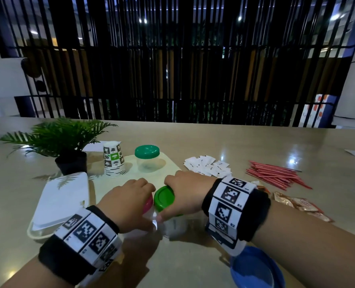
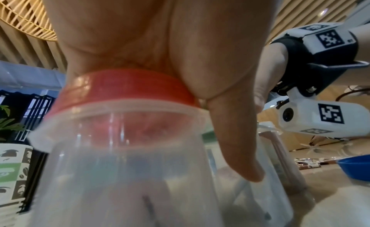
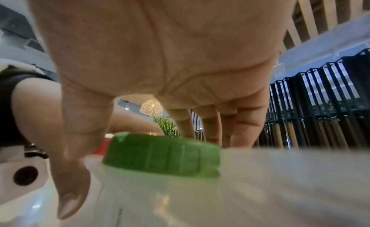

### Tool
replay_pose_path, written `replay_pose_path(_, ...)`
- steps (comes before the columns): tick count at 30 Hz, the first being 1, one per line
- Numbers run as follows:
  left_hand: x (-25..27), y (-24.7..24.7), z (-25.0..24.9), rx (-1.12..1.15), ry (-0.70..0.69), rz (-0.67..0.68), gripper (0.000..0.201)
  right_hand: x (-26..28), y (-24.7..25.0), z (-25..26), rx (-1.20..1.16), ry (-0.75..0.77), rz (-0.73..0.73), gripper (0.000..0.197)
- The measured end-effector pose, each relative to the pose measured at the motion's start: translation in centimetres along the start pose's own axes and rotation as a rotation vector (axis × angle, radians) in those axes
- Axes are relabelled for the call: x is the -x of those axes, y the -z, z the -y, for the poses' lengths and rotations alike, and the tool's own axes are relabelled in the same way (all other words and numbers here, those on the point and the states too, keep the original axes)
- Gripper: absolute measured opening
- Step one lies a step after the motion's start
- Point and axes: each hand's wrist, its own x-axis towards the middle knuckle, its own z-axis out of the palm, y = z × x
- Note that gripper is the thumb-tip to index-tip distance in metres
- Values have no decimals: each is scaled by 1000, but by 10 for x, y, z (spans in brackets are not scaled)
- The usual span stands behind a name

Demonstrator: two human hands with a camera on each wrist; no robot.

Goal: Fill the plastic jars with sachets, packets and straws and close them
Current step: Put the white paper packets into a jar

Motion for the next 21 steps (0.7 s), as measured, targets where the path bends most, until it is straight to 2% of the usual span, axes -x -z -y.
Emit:
replay_pose_path(7, 0, 0, 1, -46, -25, -17, 88, -3, -2, -5, -37, 9, 23, 78)
replay_pose_path(15, -2, -1, 2, -62, -50, -22, 90, -5, -2, -17, -175, 86, 84, 92)
replay_pose_path(19, -1, -1, 2, -71, -61, -28, 90, -5, -6, -15, -87, -25, 76, 105)
replay_pose_path(21, -2, -1, 3, -71, -69, -30, 91, -5, -8, -11, -74, -70, 45, 102)
